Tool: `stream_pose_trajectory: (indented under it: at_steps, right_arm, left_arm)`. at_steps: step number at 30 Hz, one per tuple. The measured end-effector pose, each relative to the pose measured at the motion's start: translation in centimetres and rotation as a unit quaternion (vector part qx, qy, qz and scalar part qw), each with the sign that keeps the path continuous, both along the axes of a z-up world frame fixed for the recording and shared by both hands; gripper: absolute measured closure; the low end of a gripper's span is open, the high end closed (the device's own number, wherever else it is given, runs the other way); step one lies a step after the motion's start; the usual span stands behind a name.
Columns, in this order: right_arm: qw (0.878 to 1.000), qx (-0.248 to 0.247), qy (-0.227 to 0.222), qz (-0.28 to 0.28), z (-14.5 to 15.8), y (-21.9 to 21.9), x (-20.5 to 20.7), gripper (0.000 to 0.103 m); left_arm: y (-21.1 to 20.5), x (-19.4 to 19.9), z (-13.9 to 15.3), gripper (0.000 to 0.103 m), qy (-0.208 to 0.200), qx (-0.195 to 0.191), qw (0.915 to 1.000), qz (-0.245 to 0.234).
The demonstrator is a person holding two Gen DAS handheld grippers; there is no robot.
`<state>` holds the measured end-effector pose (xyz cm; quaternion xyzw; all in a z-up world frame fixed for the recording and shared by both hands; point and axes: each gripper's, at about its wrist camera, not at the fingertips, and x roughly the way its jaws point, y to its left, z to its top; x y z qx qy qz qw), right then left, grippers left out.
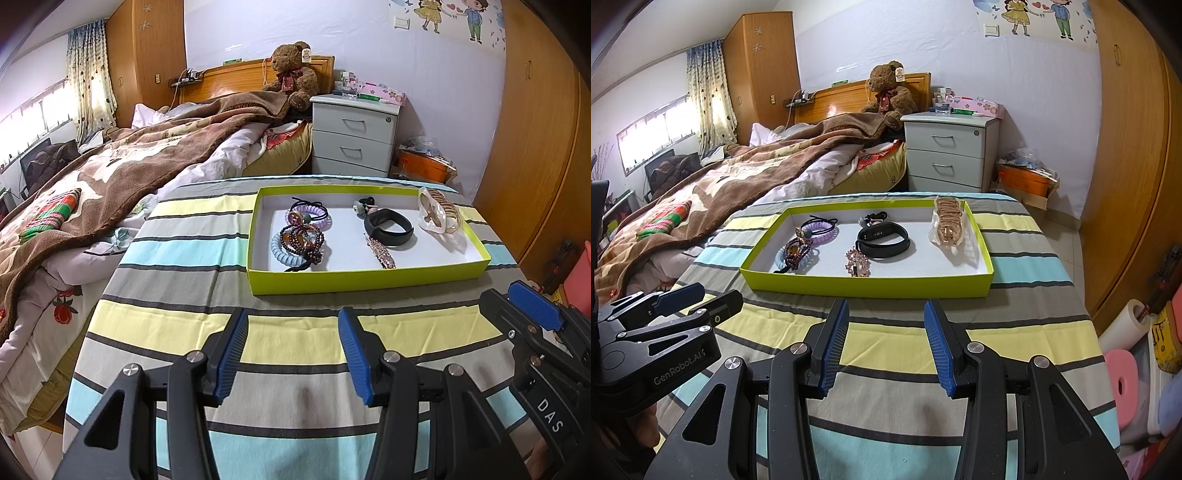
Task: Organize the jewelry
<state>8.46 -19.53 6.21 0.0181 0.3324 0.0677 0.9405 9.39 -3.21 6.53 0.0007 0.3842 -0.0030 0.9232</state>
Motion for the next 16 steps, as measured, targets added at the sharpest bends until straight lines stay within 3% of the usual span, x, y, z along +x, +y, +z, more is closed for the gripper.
stream_pose_trajectory:
  at_steps: [16]
  right_arm:
    - [1.0, 0.0, 0.0, 0.0, 0.02, -0.02, -0.01, 0.06]
  left_arm:
    - [-0.05, 0.06, -0.22, 0.05, 0.002, -0.001, 1.0, -0.002]
